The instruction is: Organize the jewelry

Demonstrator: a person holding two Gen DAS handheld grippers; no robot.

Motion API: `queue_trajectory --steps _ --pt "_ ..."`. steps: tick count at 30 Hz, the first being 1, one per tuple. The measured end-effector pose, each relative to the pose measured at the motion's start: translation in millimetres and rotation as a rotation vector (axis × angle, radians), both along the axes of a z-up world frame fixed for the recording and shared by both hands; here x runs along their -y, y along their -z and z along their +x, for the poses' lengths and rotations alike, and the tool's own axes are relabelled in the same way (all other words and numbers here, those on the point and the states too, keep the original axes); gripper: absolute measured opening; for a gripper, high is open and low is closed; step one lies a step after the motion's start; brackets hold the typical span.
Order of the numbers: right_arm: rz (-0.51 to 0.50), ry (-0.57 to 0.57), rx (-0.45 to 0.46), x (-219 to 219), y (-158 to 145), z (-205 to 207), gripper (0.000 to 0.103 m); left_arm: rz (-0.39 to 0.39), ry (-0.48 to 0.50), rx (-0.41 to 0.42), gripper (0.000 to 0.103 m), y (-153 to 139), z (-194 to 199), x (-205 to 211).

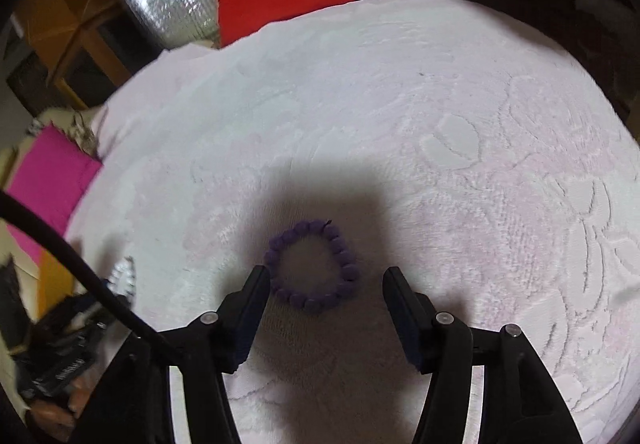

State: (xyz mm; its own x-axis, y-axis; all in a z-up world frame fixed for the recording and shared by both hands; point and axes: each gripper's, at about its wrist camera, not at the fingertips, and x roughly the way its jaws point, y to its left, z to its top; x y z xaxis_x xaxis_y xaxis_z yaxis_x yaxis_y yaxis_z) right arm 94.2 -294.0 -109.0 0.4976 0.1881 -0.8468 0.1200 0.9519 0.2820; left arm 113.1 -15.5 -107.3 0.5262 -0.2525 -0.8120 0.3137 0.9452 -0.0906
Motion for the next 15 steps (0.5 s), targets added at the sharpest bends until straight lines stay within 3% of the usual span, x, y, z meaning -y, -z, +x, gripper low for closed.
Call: queue_trajectory --steps 5,7,8,9,12,15 --pt "-0.124 -0.023 0.034 -21 2 2 0.061 -0.001 0.0 -0.004 0.06 4 6 7" --pt "-0.168 -0.026 0.044 -25 2 2 0.048 -0.008 -0.002 -0.002 0.06 4 6 8" --pt "-0.182 -0.034 0.049 -27 2 3 0.044 -0.018 0.0 0.0 0.055 4 6 9" --pt "-0.19 -0.04 0.054 -28 2 3 0.037 -0.023 0.003 0.001 0.042 4 7 12" --pt "-0.199 -0.043 0.061 -27 2 3 0.027 -0.025 0.009 0.01 0.026 3 8 15" --pt "-0.19 -0.042 0.063 -21 1 3 0.022 -0.036 0.01 0.015 0.018 3 8 18"
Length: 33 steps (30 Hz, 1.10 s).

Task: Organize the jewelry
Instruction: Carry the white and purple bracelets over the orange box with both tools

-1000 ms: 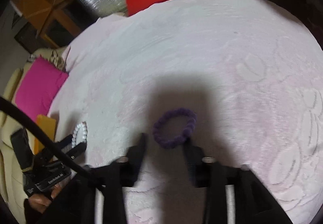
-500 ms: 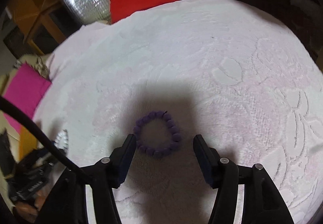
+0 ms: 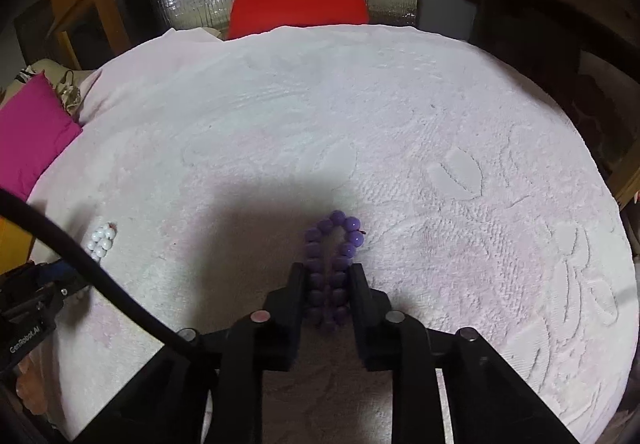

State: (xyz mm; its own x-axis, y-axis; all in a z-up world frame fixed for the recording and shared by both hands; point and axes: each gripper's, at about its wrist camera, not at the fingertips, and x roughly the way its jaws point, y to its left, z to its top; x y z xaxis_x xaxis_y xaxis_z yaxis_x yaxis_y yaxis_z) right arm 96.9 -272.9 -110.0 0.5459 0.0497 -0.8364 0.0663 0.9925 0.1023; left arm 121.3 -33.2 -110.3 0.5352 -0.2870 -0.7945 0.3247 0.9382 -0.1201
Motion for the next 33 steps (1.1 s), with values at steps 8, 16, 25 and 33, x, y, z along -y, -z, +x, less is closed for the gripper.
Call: queue_trajectory --steps 8,16,25,33 --pt "0.119 0.021 -0.001 24 -5 -5 0.022 -0.022 0.026 0.03 0.01 -8 -5 8" --pt "0.217 0.036 0.044 38 -18 -10 0.021 -0.055 0.026 0.048 0.01 -16 -8 8" --pt "0.215 -0.007 0.094 11 -35 -12 0.021 -0.101 -0.019 0.083 0.01 -33 -17 -16" --pt "0.202 -0.05 0.106 -13 -39 -16 0.021 -0.137 -0.065 0.138 0.01 -54 -32 -46"
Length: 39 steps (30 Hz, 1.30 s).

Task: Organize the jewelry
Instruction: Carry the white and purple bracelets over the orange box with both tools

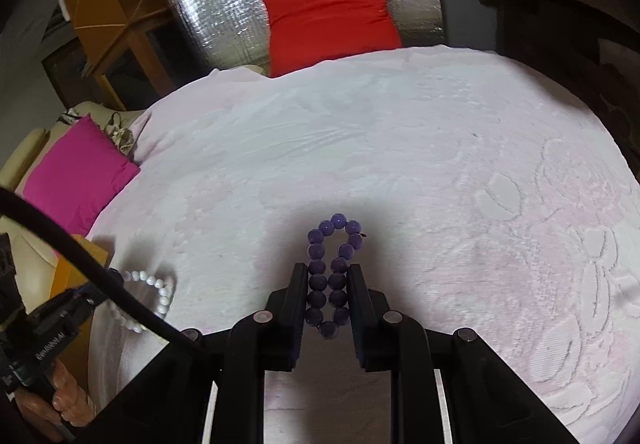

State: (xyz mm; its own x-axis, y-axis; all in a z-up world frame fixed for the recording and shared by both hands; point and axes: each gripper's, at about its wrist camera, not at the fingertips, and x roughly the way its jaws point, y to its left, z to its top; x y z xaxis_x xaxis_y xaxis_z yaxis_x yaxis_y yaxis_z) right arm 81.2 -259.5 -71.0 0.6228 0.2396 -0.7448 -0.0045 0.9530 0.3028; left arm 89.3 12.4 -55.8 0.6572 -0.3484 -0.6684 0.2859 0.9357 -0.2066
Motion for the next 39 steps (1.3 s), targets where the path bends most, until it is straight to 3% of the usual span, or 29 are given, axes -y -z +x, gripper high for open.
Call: queue_trajectory --steps 16,26,33,39 --pt "0.056 -0.205 0.116 -113 -40 -7 0.021 -0.13 -0.19 0.17 0.01 -63 -61 -85" --pt "0.105 -0.385 0.195 -212 -74 -30 0.021 -0.094 -0.38 0.229 0.01 -95 -111 -186" --pt "0.151 -0.508 0.205 -285 -86 -44 0.021 -0.038 -0.489 0.181 0.01 -77 -141 -240" --pt "0.086 -0.618 0.147 -364 -72 -39 0.021 -0.042 -0.518 0.1 0.01 -40 -148 -261"
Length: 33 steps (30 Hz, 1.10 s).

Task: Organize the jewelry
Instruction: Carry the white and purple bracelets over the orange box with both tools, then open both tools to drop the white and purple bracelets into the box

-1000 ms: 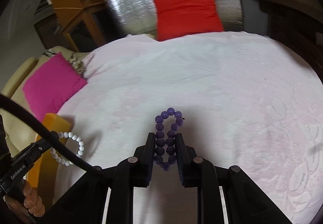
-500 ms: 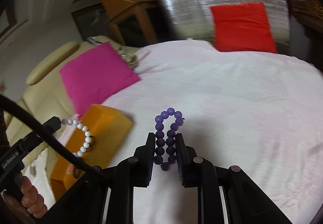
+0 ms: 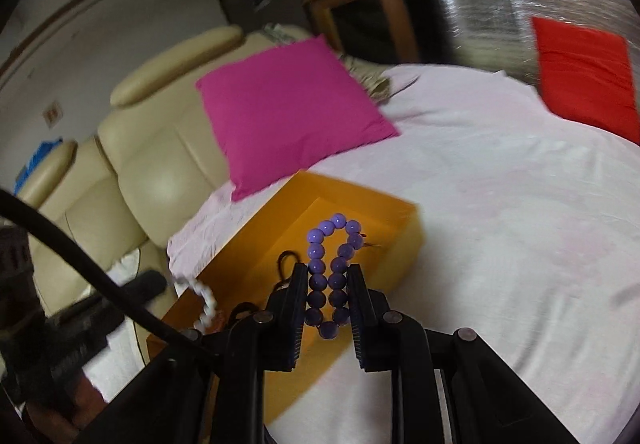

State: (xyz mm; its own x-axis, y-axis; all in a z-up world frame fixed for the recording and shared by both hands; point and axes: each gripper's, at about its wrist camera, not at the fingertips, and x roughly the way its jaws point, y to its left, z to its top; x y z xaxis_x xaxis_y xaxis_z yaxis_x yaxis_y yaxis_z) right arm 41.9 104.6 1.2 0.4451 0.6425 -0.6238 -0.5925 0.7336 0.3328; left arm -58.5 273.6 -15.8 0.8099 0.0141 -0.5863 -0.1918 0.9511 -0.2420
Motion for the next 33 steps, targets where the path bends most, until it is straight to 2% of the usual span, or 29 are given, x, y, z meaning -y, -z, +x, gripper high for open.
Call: queue_trajectory --steps 6,8,11,14,20,26,33 --pt "-0.113 -0.038 -0.024 -68 16 25 0.021 -0.005 -0.015 -0.103 0.01 36 14 -8" --pt "-0.151 -0.047 -0.034 -88 23 36 0.021 0.014 -0.027 -0.143 0.01 48 21 -7" --pt "-0.206 -0.043 -0.061 -106 35 50 0.021 0.028 -0.033 -0.192 0.01 63 26 -10" --pt "-0.244 -0.04 -0.094 -120 48 65 0.021 0.025 -0.029 -0.203 0.01 72 27 -12" --pt "-0.301 -0.026 -0.105 -136 59 80 0.021 0.043 -0.028 -0.205 0.01 75 29 -13" --pt "-0.343 0.03 -0.154 -137 75 96 0.024 0.071 -0.036 -0.222 0.01 80 33 -12" --pt "-0.318 0.072 -0.206 -126 85 108 0.026 0.086 -0.038 -0.247 0.01 87 39 -10"
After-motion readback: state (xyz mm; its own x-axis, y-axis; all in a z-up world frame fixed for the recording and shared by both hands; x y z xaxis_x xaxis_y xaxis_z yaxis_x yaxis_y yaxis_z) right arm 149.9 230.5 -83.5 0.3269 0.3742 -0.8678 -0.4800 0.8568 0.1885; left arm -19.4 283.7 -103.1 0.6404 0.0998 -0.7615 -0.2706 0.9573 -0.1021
